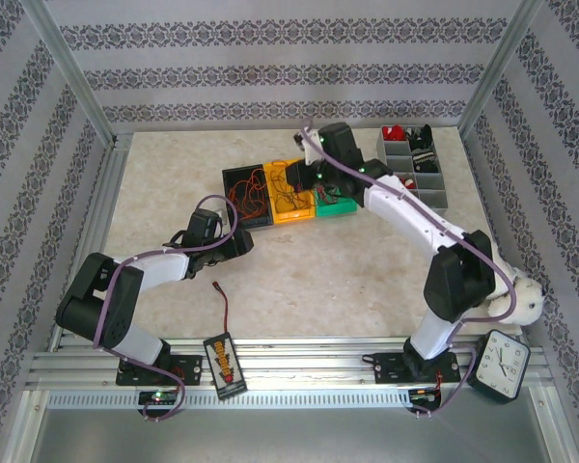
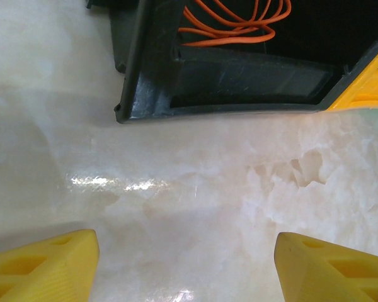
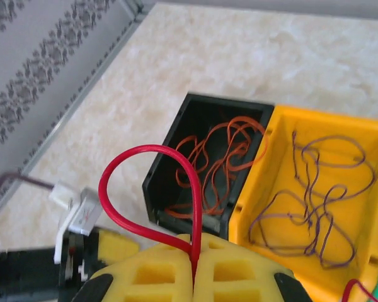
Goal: Untangle the cables
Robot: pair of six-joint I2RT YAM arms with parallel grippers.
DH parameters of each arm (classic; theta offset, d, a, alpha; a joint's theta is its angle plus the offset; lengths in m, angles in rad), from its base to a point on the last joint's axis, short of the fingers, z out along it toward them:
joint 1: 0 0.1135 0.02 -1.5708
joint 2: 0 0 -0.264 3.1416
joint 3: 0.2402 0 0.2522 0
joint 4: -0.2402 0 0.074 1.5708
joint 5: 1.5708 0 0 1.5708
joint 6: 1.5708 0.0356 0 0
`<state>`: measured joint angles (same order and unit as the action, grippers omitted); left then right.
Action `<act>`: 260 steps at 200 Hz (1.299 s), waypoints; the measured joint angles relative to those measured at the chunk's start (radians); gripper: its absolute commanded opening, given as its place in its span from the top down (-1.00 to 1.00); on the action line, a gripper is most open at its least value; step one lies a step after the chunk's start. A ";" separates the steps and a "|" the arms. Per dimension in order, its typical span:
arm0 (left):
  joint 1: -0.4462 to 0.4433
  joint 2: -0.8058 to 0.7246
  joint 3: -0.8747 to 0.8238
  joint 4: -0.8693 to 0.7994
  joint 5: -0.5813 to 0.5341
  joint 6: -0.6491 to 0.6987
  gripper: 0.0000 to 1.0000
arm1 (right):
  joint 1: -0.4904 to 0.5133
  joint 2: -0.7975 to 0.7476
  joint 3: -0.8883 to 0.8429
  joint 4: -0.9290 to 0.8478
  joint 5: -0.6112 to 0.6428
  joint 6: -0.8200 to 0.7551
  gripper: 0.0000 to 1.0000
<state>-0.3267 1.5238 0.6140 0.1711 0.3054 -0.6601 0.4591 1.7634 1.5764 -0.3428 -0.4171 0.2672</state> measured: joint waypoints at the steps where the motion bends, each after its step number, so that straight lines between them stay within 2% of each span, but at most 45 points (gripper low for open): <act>1: 0.000 0.000 0.000 0.000 0.000 0.000 -0.48 | -0.003 0.003 0.004 0.000 -0.001 0.001 0.89; 39: 0.000 0.000 0.000 0.000 0.000 0.000 -0.48 | -0.089 0.142 0.105 0.035 -0.078 0.046 0.87; 68: 0.000 0.000 0.000 0.000 0.000 0.000 -0.48 | -0.145 0.254 0.155 0.045 -0.069 0.070 0.84; 98: 0.000 0.000 0.000 0.000 0.000 0.000 -0.48 | -0.174 0.307 0.160 0.035 0.029 0.074 0.80; 176: 0.000 0.030 0.012 -0.003 0.004 0.000 -0.49 | -0.174 0.322 0.086 0.013 0.281 0.055 0.77; 204: 0.000 0.032 0.015 -0.006 0.004 0.000 -0.50 | -0.173 0.362 0.083 0.001 0.313 0.048 0.70; 260: 0.000 0.043 0.036 -0.033 0.004 0.000 -0.50 | -0.169 0.475 0.129 -0.035 0.341 0.041 0.70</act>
<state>-0.3271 1.5673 0.6498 0.1379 0.3096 -0.6598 0.2905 2.2383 1.7050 -0.3779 -0.0765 0.3084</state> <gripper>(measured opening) 0.750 0.150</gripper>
